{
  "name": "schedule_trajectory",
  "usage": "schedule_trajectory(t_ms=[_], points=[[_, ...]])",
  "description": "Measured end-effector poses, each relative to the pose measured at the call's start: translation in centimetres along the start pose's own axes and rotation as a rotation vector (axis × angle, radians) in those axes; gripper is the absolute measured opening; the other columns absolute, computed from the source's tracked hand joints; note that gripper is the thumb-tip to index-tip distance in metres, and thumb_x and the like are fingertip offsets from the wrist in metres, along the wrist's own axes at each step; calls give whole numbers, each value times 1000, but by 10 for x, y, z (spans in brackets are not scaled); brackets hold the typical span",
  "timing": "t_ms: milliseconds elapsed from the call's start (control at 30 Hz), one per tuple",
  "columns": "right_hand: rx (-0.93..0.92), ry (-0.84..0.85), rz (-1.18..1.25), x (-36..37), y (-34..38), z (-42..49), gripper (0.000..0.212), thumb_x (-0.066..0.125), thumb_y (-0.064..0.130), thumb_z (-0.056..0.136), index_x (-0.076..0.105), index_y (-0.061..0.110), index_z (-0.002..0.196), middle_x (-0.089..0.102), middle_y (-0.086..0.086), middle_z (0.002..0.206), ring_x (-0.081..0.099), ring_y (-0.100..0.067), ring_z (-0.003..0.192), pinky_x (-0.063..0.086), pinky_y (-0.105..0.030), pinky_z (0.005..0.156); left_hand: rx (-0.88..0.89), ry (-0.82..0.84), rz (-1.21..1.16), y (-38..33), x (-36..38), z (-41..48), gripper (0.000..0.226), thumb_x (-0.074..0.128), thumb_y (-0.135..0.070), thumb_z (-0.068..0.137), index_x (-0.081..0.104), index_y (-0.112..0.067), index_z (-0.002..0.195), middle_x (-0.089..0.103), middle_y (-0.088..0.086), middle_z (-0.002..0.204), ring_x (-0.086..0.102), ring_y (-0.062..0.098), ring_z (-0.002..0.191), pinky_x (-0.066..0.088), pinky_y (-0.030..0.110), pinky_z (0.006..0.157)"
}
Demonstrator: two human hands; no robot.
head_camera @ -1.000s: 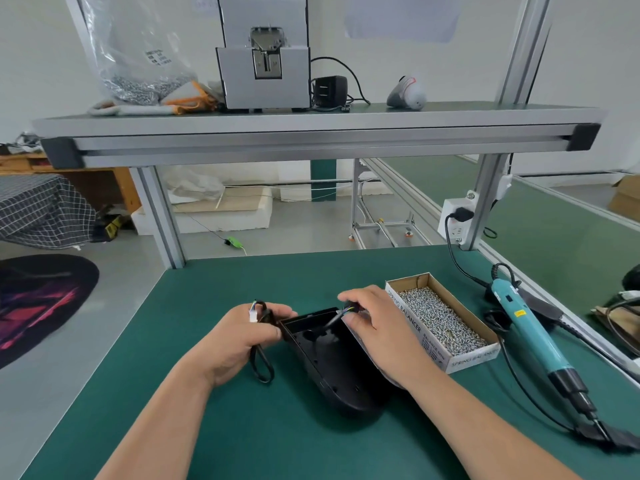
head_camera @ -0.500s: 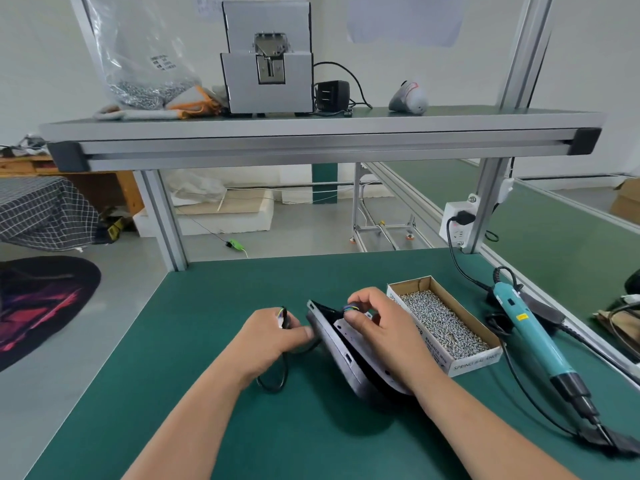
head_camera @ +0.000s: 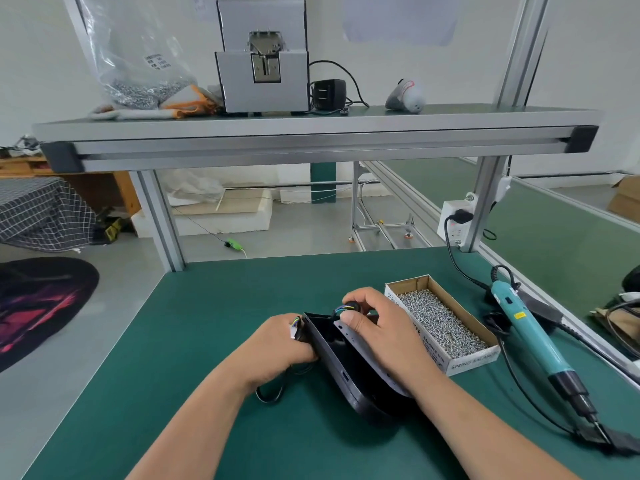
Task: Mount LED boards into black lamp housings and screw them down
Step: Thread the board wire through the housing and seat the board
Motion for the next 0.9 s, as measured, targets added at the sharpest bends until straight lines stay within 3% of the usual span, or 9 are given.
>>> schedule_trajectory(t_ms=[100, 200, 333, 433, 500, 633, 800, 900], points=[[1, -18, 11, 0, 2, -1, 18, 75, 27, 96, 67, 41, 106, 70, 20, 106, 65, -3, 98, 43, -10, 81, -1, -13, -29, -3, 2, -1, 17, 72, -6, 80, 68, -23, 80, 60, -12, 70, 50, 7, 62, 41, 20, 59], [-27, -26, 33, 1, 5, -2, 23, 75, 24, 96, 65, 41, 108, 67, 21, 110, 64, -4, 103, 47, -13, 86, -4, -15, -45, -4, 5, 1, 18, 72, -1, 79, 69, -16, 88, 66, -6, 78, 54, 10, 69, 44, 25, 65], [-40, -11, 34, -1, 11, -3, 25, 75, 21, 96, 63, 37, 111, 68, 24, 122, 61, 2, 118, 44, -13, 97, -17, -78, -41, -2, 7, 3, 24, 60, 5, 80, 57, -17, 72, 51, -6, 70, 41, 13, 66, 35, 25, 60], [-74, -9, -33, -6, 16, -4, 20, 75, 24, 95, 63, 34, 108, 70, 18, 112, 62, -2, 112, 43, -14, 91, -23, -100, -50, -5, 3, -2, 19, 58, -9, 73, 47, -23, 65, 44, -9, 64, 35, 12, 61, 32, 20, 51], [-119, -25, -116, -11, 20, -4, 22, 77, 27, 94, 65, 32, 112, 64, 15, 110, 58, -3, 110, 40, -13, 90, -28, -94, -56, -6, 1, -4, 13, 55, -15, 72, 50, -25, 65, 46, -10, 64, 37, 10, 60, 32, 19, 51], [-161, 22, -125, -15, 25, -7, 35, 74, 23, 98, 66, 27, 131, 59, 11, 122, 53, -2, 121, 39, -15, 100, -41, -79, -129, -4, 3, -5, 19, 57, -5, 95, 70, -18, 93, 70, 3, 78, 55, 10, 68, 42, 21, 62], [-183, 26, -124, -15, 27, -7, 27, 71, 15, 100, 67, 18, 127, 63, 7, 121, 56, -5, 119, 40, -17, 101, -66, -87, -107, 0, 0, -4, 21, 57, -24, 100, 75, -30, 111, 79, 8, 103, 68, 14, 89, 52, 36, 80], [-120, -35, -85, -16, 26, -5, 27, 77, 19, 95, 69, 20, 121, 68, 11, 118, 60, -2, 114, 47, -26, 96, -69, -64, -120, 0, -1, -5, 25, 56, -34, 103, 73, -34, 121, 79, 4, 100, 68, 10, 80, 52, 28, 69]])
Point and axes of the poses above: each hand's wrist, its own z-axis towards the middle knuckle, its own x-axis out of the palm, y = z × x, the point moved 3 cm from there along z, towards the middle knuckle
